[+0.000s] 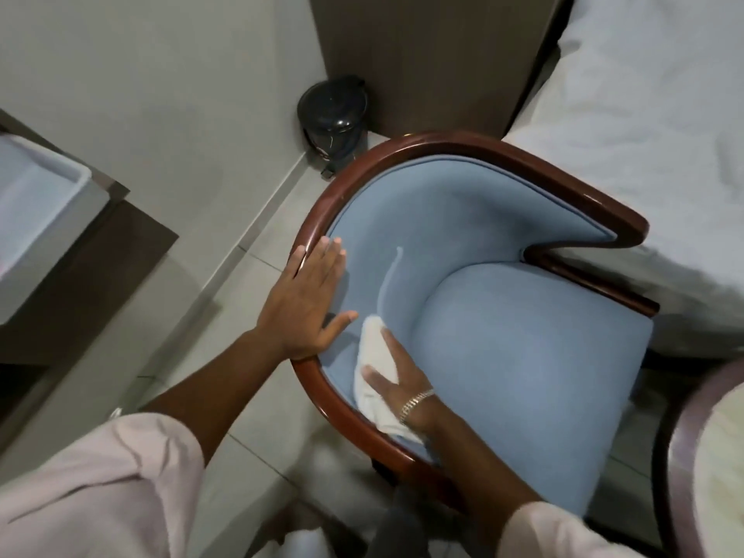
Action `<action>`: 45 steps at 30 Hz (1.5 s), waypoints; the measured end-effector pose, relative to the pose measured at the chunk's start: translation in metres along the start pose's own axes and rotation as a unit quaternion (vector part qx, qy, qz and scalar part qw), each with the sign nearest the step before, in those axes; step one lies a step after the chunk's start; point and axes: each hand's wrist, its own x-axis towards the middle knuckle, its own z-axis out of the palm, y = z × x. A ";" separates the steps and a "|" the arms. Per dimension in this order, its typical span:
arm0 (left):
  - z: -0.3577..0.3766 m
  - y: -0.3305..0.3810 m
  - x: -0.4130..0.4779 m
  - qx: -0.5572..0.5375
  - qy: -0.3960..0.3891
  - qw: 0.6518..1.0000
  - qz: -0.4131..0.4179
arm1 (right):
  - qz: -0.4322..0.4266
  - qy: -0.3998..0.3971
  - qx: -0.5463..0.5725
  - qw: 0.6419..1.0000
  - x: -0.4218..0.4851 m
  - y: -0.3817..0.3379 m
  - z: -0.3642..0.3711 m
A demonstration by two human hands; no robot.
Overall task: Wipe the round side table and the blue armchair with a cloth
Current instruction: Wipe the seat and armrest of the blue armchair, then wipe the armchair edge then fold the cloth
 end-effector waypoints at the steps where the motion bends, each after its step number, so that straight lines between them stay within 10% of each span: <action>1: 0.003 -0.001 0.000 -0.003 0.004 1.000 0.003 | -0.016 0.045 0.007 0.999 0.021 -0.010 0.014; 5: 0.016 -0.006 0.001 0.009 0.025 1.000 0.010 | 0.021 0.193 0.076 0.978 0.088 -0.014 0.022; 9: 0.014 -0.006 0.001 0.007 0.035 0.999 0.013 | 0.129 0.126 0.136 0.974 0.074 0.022 0.012; 15: 0.016 -0.006 0.001 0.005 0.041 0.999 0.013 | -0.012 0.182 0.071 0.981 0.083 -0.020 0.023; 22: 0.021 -0.007 0.001 0.010 0.048 0.999 0.010 | -0.053 0.438 0.060 0.895 0.187 -0.043 -0.022; 31: 0.017 -0.002 0.001 0.010 0.045 0.999 -0.003 | 0.075 0.146 0.058 0.985 0.068 0.055 0.005; 37: 0.000 -0.002 0.001 -0.183 0.085 0.979 -0.013 | -0.013 0.187 0.123 0.975 0.047 -0.047 0.008; 39: -0.014 -0.003 0.001 -0.399 0.116 0.904 -0.103 | -0.051 0.194 0.120 0.972 0.054 -0.092 0.011; 42: -0.049 -0.032 0.003 -0.736 0.126 0.630 -0.211 | -0.134 0.171 0.106 0.970 0.075 -0.162 0.016; 45: -0.074 -0.102 -0.003 -0.854 0.098 0.455 -0.231 | -0.227 0.146 0.033 0.962 0.100 -0.231 0.038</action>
